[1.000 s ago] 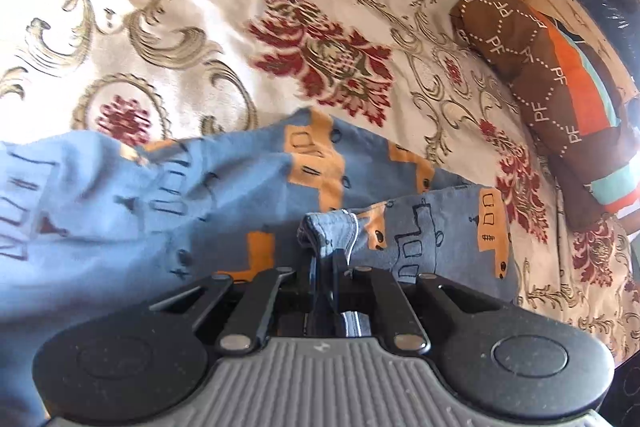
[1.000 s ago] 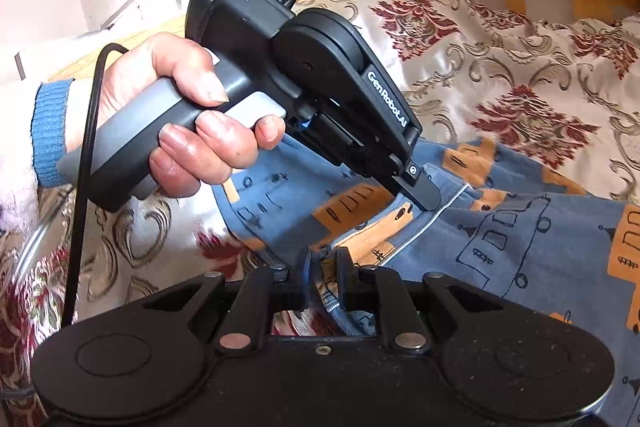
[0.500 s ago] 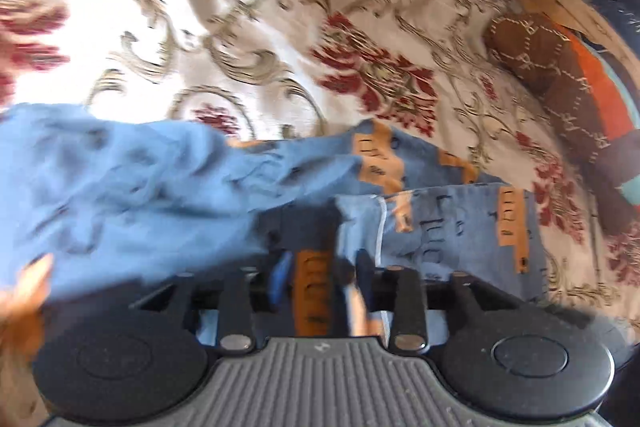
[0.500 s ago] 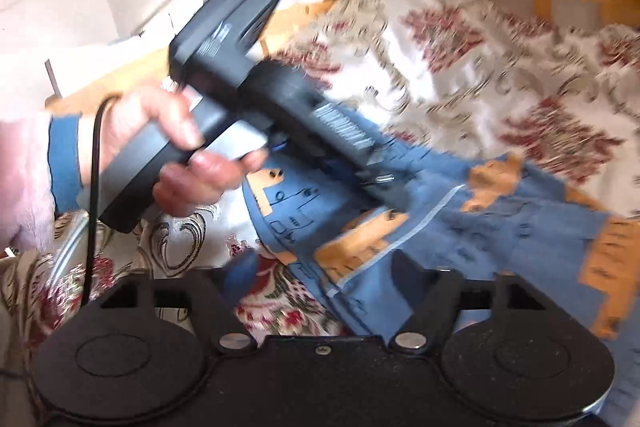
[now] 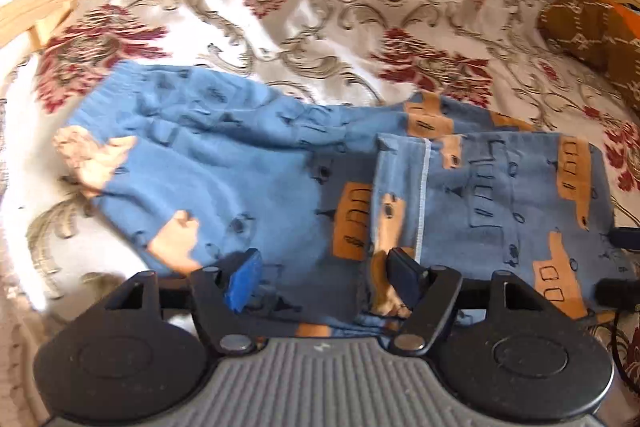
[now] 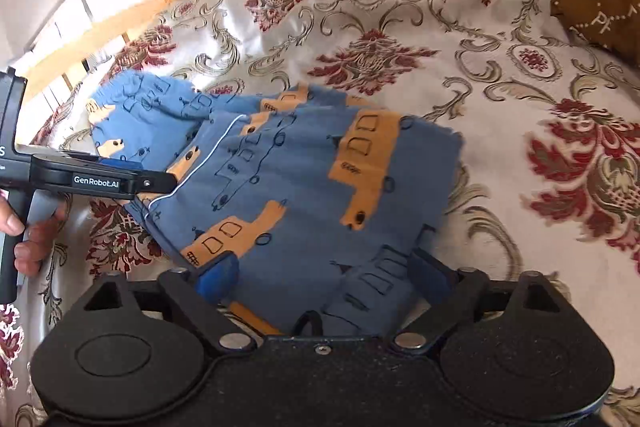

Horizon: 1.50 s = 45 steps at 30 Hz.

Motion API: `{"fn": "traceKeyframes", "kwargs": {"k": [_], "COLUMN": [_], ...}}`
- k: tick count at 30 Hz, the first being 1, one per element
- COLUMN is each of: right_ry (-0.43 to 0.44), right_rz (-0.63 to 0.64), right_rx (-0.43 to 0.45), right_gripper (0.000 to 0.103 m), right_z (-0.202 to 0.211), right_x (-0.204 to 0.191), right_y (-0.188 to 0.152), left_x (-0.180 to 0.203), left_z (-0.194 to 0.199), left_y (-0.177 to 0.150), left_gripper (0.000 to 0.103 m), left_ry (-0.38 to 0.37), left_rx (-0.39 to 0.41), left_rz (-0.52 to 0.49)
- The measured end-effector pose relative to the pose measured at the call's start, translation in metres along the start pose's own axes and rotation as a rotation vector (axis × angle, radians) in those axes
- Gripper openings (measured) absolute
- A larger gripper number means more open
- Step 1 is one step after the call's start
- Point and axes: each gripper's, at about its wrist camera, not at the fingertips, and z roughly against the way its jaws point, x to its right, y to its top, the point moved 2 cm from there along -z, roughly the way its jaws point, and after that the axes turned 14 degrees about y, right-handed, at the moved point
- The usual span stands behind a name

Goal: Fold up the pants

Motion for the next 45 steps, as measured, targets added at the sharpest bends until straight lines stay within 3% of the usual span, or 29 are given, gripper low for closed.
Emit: {"fn": "traceKeyframes", "kwargs": {"k": [4, 6, 10, 13, 15, 19, 25, 28, 31, 34, 38, 42, 45], "right_ry": [-0.039, -0.026, -0.026, -0.11, -0.159, -0.205, -0.191, -0.211, -0.246, -0.281, -0.314, -0.305, -0.298], "right_rz": [0.041, 0.053, 0.16, 0.257, 0.33, 0.419, 0.489, 0.482, 0.456, 0.458, 0.477, 0.486, 0.482], "right_rx": [0.088, 0.111, 0.108, 0.129, 0.136, 0.103, 0.051, 0.073, 0.108, 0.118, 0.107, 0.106, 0.107], "right_gripper": [0.097, 0.1, 0.102, 0.102, 0.102, 0.102, 0.102, 0.102, 0.102, 0.102, 0.102, 0.102, 0.102], "right_z": [0.022, 0.019, 0.004, -0.011, -0.024, -0.061, -0.101, -0.106, -0.107, -0.112, -0.119, -0.122, -0.122], "right_x": [-0.015, -0.027, -0.061, -0.084, -0.097, -0.113, -0.128, -0.127, -0.126, -0.128, -0.13, -0.131, -0.13], "right_y": [0.011, 0.015, 0.012, 0.012, 0.016, 0.021, 0.014, 0.015, 0.02, 0.021, 0.013, 0.011, 0.01], "left_x": [-0.024, -0.041, -0.075, -0.096, -0.109, -0.121, -0.132, -0.147, -0.159, -0.162, -0.163, -0.173, -0.174], "left_z": [0.026, 0.035, 0.04, 0.037, 0.033, 0.011, -0.008, -0.008, -0.015, -0.017, -0.021, -0.029, -0.037], "left_y": [0.003, 0.003, 0.008, 0.014, 0.016, 0.023, 0.017, 0.01, 0.007, 0.01, 0.013, 0.009, 0.012], "left_gripper": [0.087, 0.097, 0.097, 0.097, 0.097, 0.097, 0.1, 0.101, 0.1, 0.093, 0.053, 0.051, 0.05], "left_ry": [0.042, 0.033, 0.116, 0.166, 0.115, -0.025, -0.161, -0.275, -0.329, -0.302, -0.249, -0.301, -0.325], "left_rx": [0.05, 0.076, 0.143, 0.229, 0.271, 0.25, 0.192, 0.157, 0.144, 0.139, 0.087, 0.055, 0.024], "left_rz": [0.051, 0.1, 0.165, 0.142, 0.153, 0.223, 0.302, 0.412, 0.511, 0.566, 0.595, 0.658, 0.64]}}
